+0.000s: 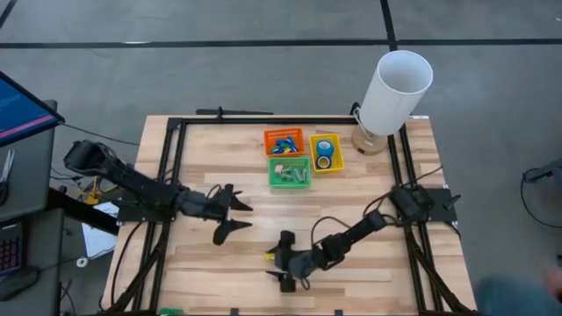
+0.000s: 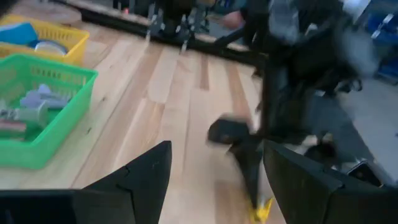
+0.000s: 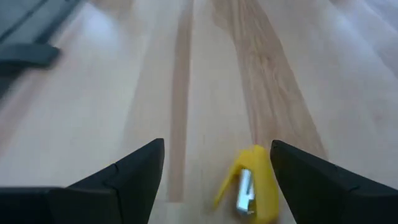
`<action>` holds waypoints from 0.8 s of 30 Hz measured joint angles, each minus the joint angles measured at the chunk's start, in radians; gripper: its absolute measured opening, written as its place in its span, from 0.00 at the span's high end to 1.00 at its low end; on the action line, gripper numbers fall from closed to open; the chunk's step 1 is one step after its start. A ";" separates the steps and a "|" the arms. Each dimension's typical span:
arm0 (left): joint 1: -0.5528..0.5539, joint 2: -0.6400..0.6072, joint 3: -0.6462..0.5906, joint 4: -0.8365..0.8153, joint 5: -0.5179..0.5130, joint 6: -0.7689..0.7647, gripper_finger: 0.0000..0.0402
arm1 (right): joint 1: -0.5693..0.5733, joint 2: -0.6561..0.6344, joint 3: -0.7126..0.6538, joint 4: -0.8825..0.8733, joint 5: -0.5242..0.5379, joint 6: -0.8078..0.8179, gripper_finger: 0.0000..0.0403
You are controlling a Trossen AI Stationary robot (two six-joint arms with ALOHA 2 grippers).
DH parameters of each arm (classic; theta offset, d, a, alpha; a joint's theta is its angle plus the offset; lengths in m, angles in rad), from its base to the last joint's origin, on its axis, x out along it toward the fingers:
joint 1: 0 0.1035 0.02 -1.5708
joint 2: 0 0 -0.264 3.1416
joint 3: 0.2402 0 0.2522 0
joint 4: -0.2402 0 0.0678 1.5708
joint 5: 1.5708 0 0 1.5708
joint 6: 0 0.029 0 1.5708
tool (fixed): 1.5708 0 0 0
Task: Pick and place Stapler, Stapler remover, tape
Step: Put the yellow stapler into the orange bin
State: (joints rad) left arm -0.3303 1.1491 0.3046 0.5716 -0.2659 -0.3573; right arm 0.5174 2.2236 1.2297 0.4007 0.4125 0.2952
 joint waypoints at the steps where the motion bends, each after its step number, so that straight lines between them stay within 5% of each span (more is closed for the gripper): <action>1: -0.017 0.008 0.000 0.022 -0.020 0.000 0.39 | -0.002 0.024 0.016 -0.004 0.009 0.006 0.29; 12: -0.056 0.084 0.000 0.066 -0.042 -0.093 0.40 | -0.004 0.107 0.093 -0.108 0.074 0.081 0.32; 16: -0.063 0.136 0.000 0.068 -0.040 -0.101 0.40 | -0.005 0.081 0.090 -0.140 0.075 0.079 0.48; 22: -0.105 0.188 0.000 0.079 0.007 -0.113 0.41 | -0.015 -0.004 0.080 -0.293 0.079 -0.015 0.89; 24: -0.135 0.190 0.000 0.074 0.032 -0.113 0.40 | -0.030 -0.047 0.075 -0.360 0.085 -0.056 0.88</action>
State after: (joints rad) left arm -0.4656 1.3392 0.3050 0.6459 -0.2342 -0.4705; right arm 0.4877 2.1767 1.3045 0.0409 0.4972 0.2393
